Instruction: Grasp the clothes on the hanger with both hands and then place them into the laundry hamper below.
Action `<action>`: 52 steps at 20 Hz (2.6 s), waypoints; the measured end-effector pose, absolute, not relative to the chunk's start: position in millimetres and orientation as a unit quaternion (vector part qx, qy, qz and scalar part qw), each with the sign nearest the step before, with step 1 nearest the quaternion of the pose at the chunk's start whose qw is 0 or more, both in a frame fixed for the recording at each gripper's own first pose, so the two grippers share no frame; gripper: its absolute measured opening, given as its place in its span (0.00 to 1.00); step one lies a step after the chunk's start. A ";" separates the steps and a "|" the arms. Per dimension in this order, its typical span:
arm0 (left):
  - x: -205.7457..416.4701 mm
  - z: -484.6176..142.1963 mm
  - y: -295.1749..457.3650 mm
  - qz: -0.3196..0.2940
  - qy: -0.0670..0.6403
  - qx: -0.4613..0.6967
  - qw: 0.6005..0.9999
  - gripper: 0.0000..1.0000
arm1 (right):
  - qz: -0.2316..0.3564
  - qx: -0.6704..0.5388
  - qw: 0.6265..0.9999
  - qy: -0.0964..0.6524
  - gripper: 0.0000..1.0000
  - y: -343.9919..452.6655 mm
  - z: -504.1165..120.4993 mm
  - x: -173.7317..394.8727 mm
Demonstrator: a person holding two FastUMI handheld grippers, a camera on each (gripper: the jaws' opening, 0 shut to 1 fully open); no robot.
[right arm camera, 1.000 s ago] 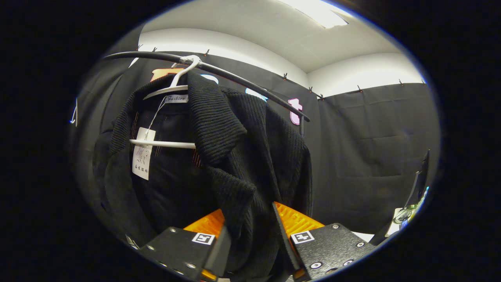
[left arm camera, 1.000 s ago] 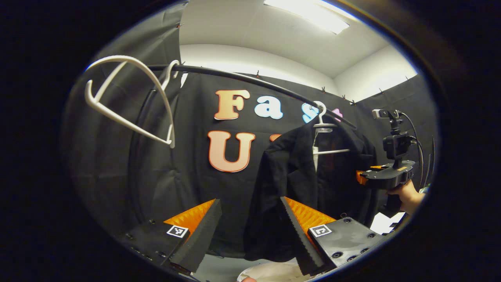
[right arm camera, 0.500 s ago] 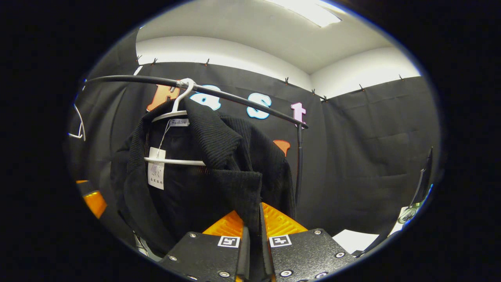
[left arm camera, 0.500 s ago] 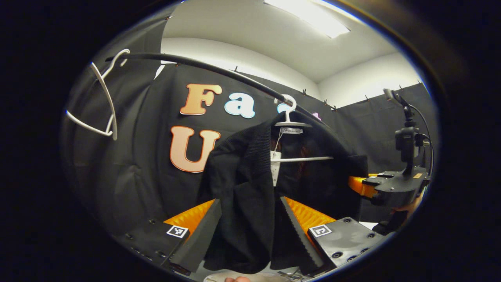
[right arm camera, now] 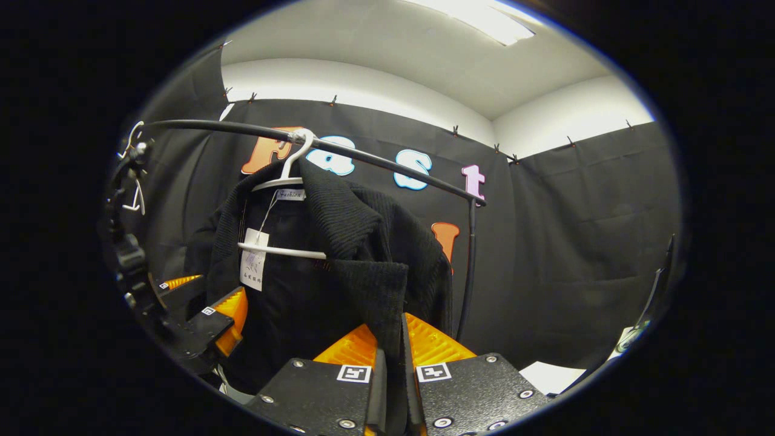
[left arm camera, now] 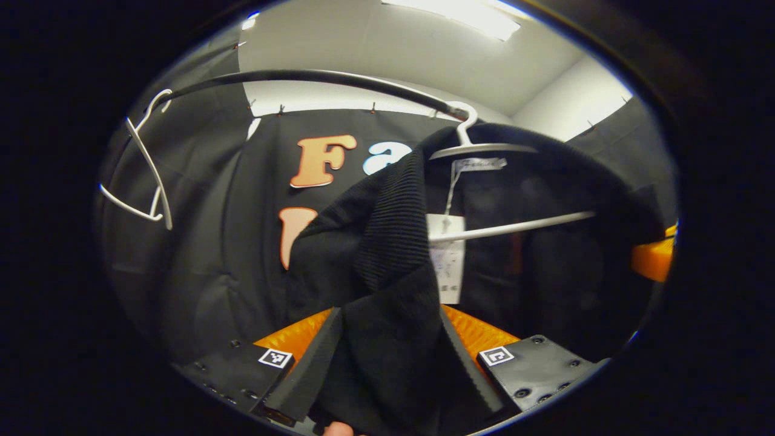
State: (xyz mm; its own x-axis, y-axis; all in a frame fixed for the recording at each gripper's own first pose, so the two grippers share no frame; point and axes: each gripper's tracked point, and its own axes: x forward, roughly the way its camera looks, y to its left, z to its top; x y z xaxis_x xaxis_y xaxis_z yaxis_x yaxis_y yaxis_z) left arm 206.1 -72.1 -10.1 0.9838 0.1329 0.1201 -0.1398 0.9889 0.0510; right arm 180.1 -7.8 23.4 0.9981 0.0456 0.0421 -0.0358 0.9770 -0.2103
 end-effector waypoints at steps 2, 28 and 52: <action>214.4 -9.9 -55.0 0.090 -0.067 0.051 0.992 0.97 | 0.023 -0.110 0.993 -0.025 0.13 -7.4 23.4 181.0; 187.5 50.8 12.0 0.060 -0.108 0.065 0.990 0.11 | 0.006 -0.105 0.991 -0.080 0.07 -29.6 75.1 157.9; 257.1 114.5 57.8 0.055 -0.156 0.060 0.984 0.11 | 0.056 -0.046 0.990 -0.120 0.04 -76.2 150.5 241.4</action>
